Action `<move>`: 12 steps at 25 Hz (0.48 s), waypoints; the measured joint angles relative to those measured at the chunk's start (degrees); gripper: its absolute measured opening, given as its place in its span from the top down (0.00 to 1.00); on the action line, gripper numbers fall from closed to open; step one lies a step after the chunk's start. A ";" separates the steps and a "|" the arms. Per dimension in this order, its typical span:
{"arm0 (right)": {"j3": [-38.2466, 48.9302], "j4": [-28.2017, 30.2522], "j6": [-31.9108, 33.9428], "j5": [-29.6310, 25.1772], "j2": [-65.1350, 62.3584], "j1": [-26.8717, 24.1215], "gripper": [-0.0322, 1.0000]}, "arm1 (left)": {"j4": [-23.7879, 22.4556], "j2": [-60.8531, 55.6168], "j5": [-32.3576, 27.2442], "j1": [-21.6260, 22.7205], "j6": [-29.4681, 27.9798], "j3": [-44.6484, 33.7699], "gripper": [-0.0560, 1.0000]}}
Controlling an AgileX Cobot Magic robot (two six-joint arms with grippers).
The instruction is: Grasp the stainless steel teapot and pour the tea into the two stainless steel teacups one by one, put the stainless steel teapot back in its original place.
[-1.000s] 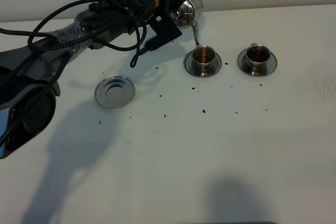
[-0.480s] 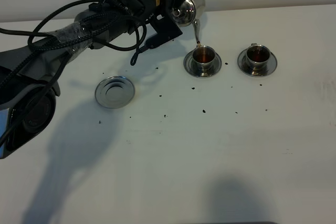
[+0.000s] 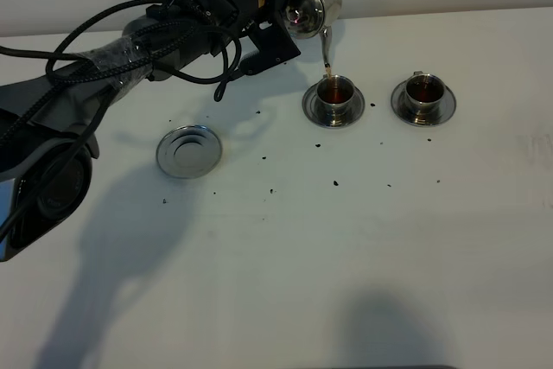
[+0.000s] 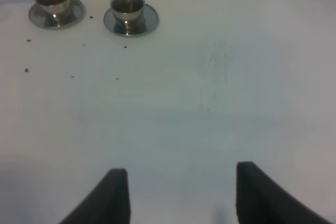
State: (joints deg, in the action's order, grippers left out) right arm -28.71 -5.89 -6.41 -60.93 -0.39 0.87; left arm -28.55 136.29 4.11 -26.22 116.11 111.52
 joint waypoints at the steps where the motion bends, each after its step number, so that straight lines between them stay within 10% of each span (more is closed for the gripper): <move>1: 0.00 0.00 0.00 0.00 0.00 0.00 0.54 | 0.00 0.00 0.00 0.00 0.04 0.00 0.73; 12: 0.00 0.00 0.00 0.00 0.00 0.00 0.54 | -0.62 0.00 1.71 0.00 0.26 0.00 0.73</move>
State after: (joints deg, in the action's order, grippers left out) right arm -28.71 -5.89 -6.41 -60.93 -0.39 0.87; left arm -29.17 136.29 5.82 -26.22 116.37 111.52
